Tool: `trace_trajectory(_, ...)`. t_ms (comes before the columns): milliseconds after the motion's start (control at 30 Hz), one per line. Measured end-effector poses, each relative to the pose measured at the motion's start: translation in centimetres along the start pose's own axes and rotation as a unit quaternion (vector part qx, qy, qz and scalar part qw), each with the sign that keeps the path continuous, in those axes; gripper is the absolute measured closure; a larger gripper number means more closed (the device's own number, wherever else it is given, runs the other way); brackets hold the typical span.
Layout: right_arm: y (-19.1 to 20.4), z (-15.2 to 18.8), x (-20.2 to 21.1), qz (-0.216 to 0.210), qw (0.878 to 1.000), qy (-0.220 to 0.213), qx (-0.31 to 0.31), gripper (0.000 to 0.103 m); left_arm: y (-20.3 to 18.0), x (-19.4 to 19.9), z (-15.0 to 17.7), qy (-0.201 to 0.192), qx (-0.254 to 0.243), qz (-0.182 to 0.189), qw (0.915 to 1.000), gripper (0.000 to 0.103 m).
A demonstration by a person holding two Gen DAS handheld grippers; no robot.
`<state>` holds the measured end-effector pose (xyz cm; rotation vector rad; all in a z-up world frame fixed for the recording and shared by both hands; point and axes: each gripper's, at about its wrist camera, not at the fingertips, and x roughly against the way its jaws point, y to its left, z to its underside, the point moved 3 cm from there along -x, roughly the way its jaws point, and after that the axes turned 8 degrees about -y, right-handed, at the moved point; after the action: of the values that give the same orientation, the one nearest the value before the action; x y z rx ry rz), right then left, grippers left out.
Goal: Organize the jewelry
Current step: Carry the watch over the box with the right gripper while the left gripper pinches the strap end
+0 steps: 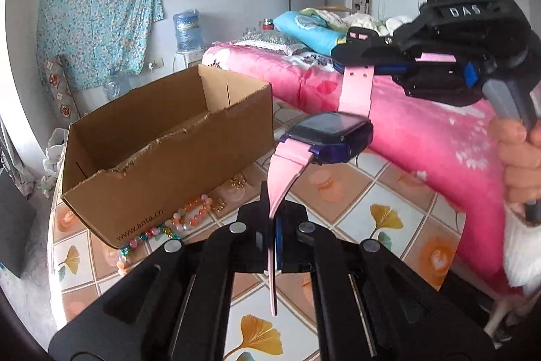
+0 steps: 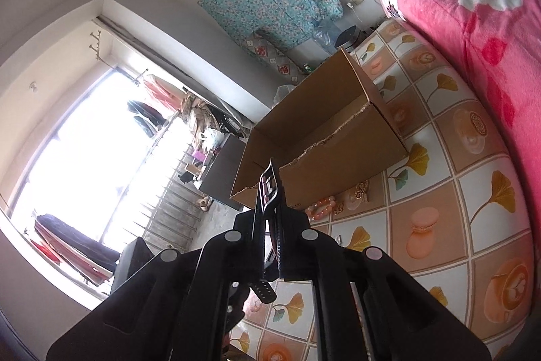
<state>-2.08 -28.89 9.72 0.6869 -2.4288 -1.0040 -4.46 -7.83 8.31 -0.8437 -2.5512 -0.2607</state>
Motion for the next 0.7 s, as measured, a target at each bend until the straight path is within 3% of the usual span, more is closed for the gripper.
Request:
trace_trajectory(167,2.9,-2.2,-0.9,-0.005,0.999,-0.002,0.052,0.096,2.4,1.4,-3.1,-0.034,0.03,0.007,0.9989,0.101)
trace_trajectory(333,4.8,-5.3,-4.5,0.009,0.996,0.023,0.087,0.095,6.4,0.4,-5.8,-0.032,0.073,0.02,0.9966,0.1)
trace_trajectory(433,5.2,-7.0,-7.2,0.017,0.995,0.043,0.093,0.095,9.6,-1.6,-7.4,-0.007,0.087,0.023,0.9959,0.1)
trace_trajectory(567,4.4,-9.0,-12.4,0.04,0.99,0.091,0.103,0.094,14.3,-5.1,-9.2,0.036,0.086,-0.013,0.9956,0.1)
trace_trajectory(700,2.4,-10.0,-17.6,0.076,0.981,0.143,0.104,0.094,18.0,-10.0,-9.2,0.094,0.116,0.005,0.9888,0.1)
